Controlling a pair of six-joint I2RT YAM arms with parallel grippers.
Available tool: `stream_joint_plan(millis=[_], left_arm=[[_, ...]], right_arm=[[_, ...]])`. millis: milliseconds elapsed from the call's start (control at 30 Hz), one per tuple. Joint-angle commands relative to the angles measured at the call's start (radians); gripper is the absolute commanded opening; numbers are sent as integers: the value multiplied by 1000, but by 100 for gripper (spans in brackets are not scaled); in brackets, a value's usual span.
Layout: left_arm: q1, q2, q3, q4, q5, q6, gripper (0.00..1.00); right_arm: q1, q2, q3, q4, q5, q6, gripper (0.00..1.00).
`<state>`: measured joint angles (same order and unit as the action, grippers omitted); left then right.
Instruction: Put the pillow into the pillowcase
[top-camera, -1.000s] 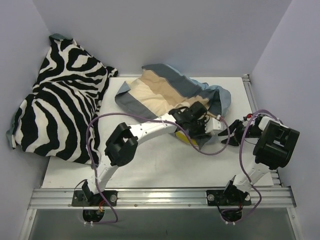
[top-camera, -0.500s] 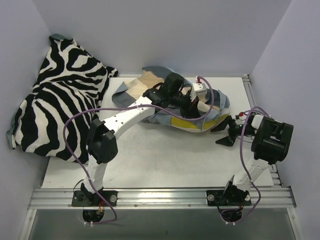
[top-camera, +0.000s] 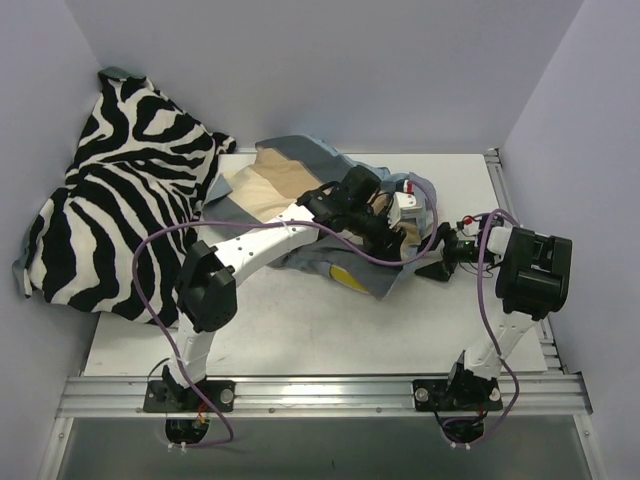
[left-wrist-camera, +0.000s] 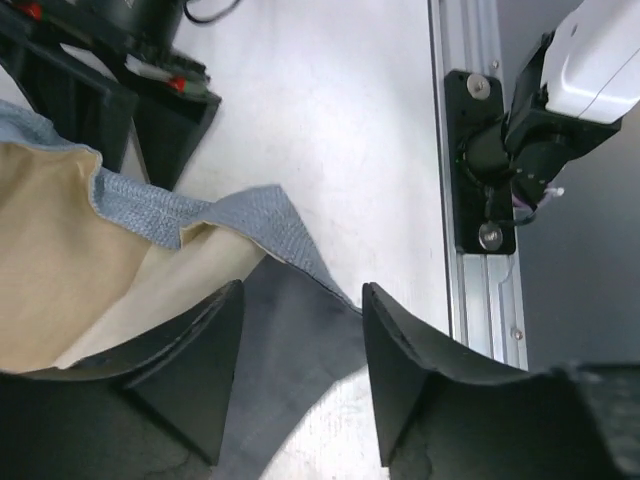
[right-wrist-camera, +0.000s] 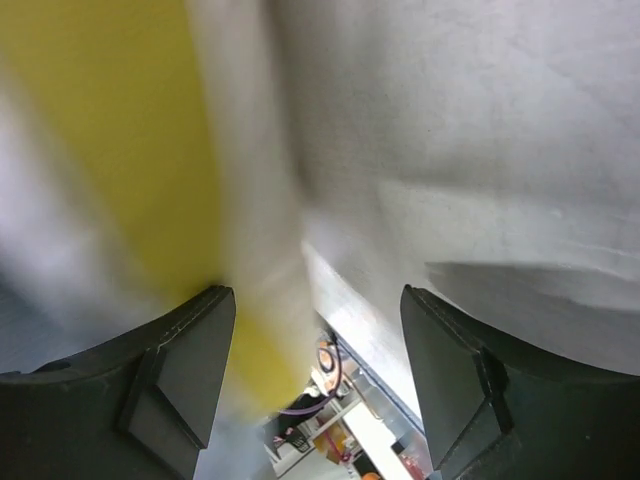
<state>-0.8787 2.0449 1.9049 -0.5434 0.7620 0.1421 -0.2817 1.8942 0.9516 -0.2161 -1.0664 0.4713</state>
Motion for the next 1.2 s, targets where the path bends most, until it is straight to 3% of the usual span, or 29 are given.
stream_joint_plan(millis=[0,100,267,333,567,633,667,733,767,933,1033,1167], left_arm=[[-17,-100,-27,-55,-79,99,61],[-26,-140,-75,-58,-194,206,72],[-68,-85,-67,-67,-303,367,81],[-80,-46,-67,-66,-328,443,94],[-117,40,-66,-82,-389,691,93],[-123,58,-52,-101,-418,747,76],[-124,69,-35,-107,-447,749,42],[-109,83,38,-118,-446,699,14],[-102,80,64,-119,-379,665,0],[-59,54,282,-67,-80,289,0],[-62,41,277,50,51,84,0],[-91,58,259,166,160,-54,0]], right_arm=[[-11,-43,1,-35,-61,-14,68],[-11,-49,6,-80,-50,-57,67],[-4,-50,-7,-98,-37,-74,67],[3,-50,-13,-101,-32,-76,66],[1,-84,-2,-167,-32,-108,66],[3,-93,-4,-186,-18,-129,67],[3,-99,-5,-203,6,-135,69],[1,-112,-11,-216,29,-158,71],[1,-116,-16,-223,46,-160,73],[15,-80,-16,-184,53,-100,73],[47,-38,30,-50,27,4,72],[147,-6,98,207,-13,296,72]])
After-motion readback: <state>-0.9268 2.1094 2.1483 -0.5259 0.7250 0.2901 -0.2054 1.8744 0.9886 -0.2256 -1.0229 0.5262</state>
